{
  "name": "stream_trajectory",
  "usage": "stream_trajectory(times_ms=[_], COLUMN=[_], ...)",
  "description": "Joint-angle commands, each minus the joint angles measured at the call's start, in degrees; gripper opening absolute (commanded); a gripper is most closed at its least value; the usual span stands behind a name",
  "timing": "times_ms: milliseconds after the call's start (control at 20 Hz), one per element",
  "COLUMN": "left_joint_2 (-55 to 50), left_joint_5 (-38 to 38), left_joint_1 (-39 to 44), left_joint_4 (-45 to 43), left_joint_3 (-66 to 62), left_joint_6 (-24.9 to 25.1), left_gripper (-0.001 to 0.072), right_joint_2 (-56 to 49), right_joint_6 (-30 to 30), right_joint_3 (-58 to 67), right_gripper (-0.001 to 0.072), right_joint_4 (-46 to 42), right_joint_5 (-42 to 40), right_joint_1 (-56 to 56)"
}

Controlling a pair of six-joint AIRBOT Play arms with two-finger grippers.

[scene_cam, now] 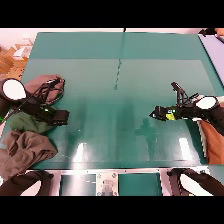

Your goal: Fold the shirts.

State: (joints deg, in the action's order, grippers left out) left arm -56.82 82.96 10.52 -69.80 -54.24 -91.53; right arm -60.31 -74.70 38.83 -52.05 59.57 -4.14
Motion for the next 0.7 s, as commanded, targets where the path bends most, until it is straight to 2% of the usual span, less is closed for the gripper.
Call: stream_trajectory(times_ms=[0, 550, 650], left_joint_2=[0.04, 0.04, 0.02], left_joint_5=[0.00, 0.00, -4.35], left_joint_1=[0.02, 0.02, 0.02], left_joint_4=[-0.02, -0.02, 0.63], left_joint_3=[0.02, 0.02, 0.02], left_joint_6=[0.02, 0.02, 0.09], left_gripper=[0.0023, 0.0024, 0.0023], right_joint_2=[0.02, 0.02, 0.02], right_joint_6=[-0.02, -0.02, -0.02], right_joint_3=[-0.04, -0.04, -0.04], right_gripper=[0.0024, 0.0024, 0.0024], right_joint_4=[0.00, 0.02, 0.02], right_joint_5=[0.02, 0.02, 0.02], right_joint_1=[0.04, 0.04, 0.04])
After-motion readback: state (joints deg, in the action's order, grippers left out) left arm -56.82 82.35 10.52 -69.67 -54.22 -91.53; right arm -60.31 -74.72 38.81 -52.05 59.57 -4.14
